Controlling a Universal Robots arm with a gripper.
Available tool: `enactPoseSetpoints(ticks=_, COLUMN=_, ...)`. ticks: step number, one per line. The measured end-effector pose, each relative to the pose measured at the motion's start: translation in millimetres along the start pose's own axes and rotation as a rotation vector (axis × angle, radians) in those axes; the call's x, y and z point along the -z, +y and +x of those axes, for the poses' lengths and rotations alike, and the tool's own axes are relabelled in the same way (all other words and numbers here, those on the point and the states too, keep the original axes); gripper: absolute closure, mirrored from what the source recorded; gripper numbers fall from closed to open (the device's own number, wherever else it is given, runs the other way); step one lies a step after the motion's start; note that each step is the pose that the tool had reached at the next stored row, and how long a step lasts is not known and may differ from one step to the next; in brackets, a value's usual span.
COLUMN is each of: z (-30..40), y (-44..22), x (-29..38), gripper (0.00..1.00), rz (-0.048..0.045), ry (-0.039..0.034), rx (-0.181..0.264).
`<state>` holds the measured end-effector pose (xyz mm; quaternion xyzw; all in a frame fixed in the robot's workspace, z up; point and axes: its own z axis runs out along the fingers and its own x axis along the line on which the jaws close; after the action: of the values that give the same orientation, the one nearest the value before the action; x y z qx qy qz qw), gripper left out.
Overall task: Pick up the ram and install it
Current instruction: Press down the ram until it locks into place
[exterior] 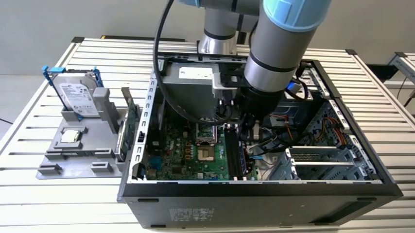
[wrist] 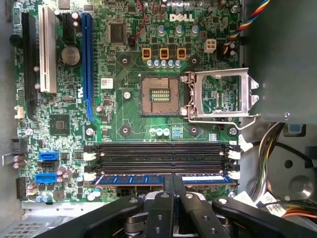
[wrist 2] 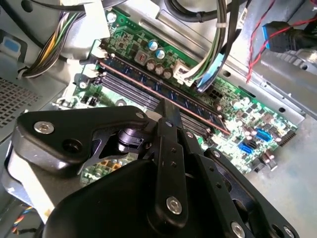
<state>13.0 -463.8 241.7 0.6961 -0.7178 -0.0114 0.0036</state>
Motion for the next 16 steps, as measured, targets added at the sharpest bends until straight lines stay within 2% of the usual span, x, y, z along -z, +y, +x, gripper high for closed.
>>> enactPoseSetpoints(ticks=13, z=-0.6, y=-2.2, x=-16.5, gripper=1.00, rz=0.0000, ry=0.0001, rx=0.002)
enactPoseSetpoints(ticks=16, z=-0.5, y=-2.2, x=-18.6, gripper=1.00, rz=-0.0003, ry=0.0010, rx=0.002)
